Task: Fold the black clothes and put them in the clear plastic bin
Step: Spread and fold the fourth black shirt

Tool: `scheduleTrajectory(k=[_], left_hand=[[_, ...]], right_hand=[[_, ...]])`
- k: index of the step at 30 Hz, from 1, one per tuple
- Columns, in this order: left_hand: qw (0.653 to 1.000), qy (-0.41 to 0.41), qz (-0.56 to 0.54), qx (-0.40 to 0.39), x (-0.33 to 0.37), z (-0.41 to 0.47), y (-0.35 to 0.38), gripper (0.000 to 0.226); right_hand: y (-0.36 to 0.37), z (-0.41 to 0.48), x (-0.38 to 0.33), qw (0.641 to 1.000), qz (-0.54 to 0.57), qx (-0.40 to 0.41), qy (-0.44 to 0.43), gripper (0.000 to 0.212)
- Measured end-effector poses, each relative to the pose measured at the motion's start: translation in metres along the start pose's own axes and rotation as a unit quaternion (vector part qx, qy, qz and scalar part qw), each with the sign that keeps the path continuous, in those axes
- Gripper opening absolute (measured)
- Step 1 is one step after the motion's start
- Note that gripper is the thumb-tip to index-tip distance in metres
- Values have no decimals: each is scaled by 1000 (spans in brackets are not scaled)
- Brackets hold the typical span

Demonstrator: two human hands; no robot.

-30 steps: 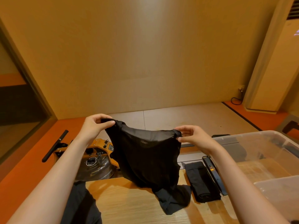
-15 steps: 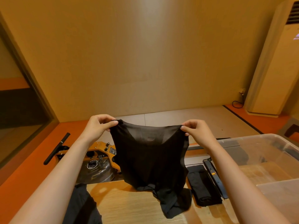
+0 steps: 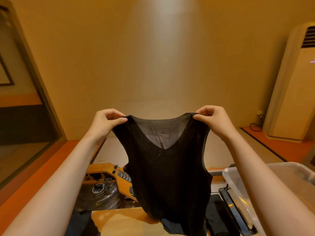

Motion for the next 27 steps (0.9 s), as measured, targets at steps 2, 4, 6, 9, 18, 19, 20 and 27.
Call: scheduleTrajectory(k=[2, 4, 6, 9, 18, 19, 20, 27], left_hand=[[1000, 17, 1, 11, 16, 9, -7, 6], [999, 32, -5, 26, 33, 19, -14, 5], [997, 47, -18, 50, 49, 28, -22, 4], [993, 78, -28, 84, 74, 39, -31, 5], [989, 119, -44, 77, 128, 50, -56, 7], [989, 121, -47, 72, 133, 50, -60, 7], [989, 123, -51, 66, 137, 51, -63, 6], [989, 100, -104, -19, 156, 39, -74, 8]], right_hand=[[-9, 10, -15, 1000, 3, 11, -16, 11], [-16, 21, -31, 999, 4, 27, -31, 14], [-21, 31, -45, 997, 9, 50, -50, 15], [-27, 41, -65, 993, 9, 80, -83, 15], [-53, 48, -127, 983, 18, 84, -165, 15], [-55, 47, -132, 982, 24, 82, -168, 16], [-58, 46, -137, 981, 31, 82, -172, 17], [-73, 38, -166, 977, 82, 56, -190, 19]])
Point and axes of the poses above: each hand's wrist, its own z-axis towards the middle knuckle, its own y-axis out of the palm, x = y × z, the point moved 8 cm from there along z, towards the middle knuckle, and after that the axes turned 3 degrees about x, right-handed, at the moved point
